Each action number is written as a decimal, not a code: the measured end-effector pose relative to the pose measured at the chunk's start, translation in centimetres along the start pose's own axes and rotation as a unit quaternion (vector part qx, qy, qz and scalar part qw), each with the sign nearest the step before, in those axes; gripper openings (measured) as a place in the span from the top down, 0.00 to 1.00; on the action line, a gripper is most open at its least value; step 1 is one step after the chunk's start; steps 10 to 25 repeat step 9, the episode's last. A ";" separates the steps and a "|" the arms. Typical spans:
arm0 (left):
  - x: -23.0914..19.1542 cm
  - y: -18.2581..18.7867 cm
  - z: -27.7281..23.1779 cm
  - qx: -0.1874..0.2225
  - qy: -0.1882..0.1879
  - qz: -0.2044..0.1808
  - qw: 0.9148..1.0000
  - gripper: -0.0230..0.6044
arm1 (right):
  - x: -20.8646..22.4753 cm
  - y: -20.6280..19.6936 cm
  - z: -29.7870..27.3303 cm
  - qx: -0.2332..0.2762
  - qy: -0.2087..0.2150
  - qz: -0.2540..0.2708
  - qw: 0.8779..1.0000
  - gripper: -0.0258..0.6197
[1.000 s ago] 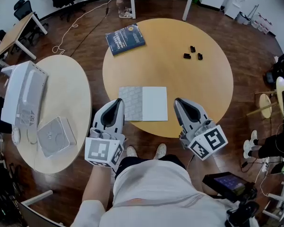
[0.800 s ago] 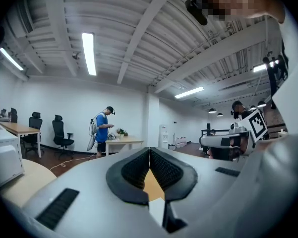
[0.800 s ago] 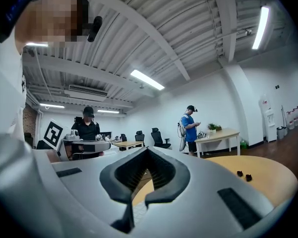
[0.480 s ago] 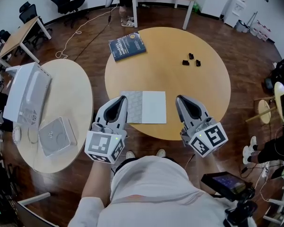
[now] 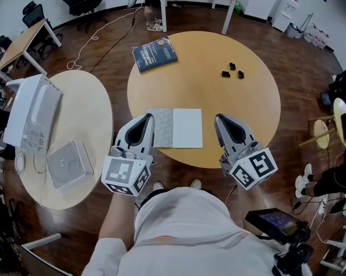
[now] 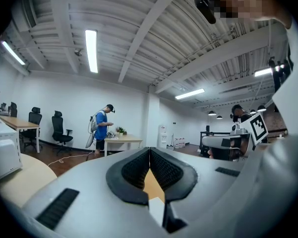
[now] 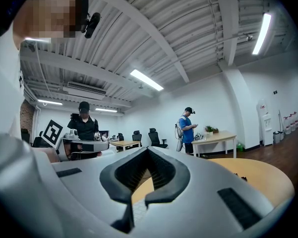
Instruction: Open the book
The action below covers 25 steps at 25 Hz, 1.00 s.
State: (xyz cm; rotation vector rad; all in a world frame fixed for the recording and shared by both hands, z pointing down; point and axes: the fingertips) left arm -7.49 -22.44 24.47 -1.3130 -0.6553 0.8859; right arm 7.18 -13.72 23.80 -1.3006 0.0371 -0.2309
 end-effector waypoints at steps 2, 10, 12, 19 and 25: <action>0.0 -0.1 0.0 -0.001 -0.001 0.001 1.000 0.94 | 0.0 0.0 -0.1 -0.001 -0.001 0.000 1.000 0.96; 0.0 -0.6 0.4 -0.003 -0.002 0.003 1.000 0.94 | -0.4 -0.1 0.3 -0.002 -0.002 0.004 1.000 0.96; 0.0 -0.6 0.4 -0.003 -0.002 0.003 1.000 0.94 | -0.4 -0.1 0.3 -0.002 -0.002 0.004 1.000 0.96; 0.0 -0.6 0.4 -0.003 -0.002 0.003 1.000 0.94 | -0.4 -0.1 0.3 -0.002 -0.002 0.004 1.000 0.96; 0.0 -0.6 0.4 -0.003 -0.002 0.003 1.000 0.94 | -0.4 -0.1 0.3 -0.002 -0.002 0.004 1.000 0.96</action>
Point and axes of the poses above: the fingertips, and each gripper's own axes: z backward along the fingers, x to its right, y out of its top, and after that the axes turned 14 degrees about x, right-handed
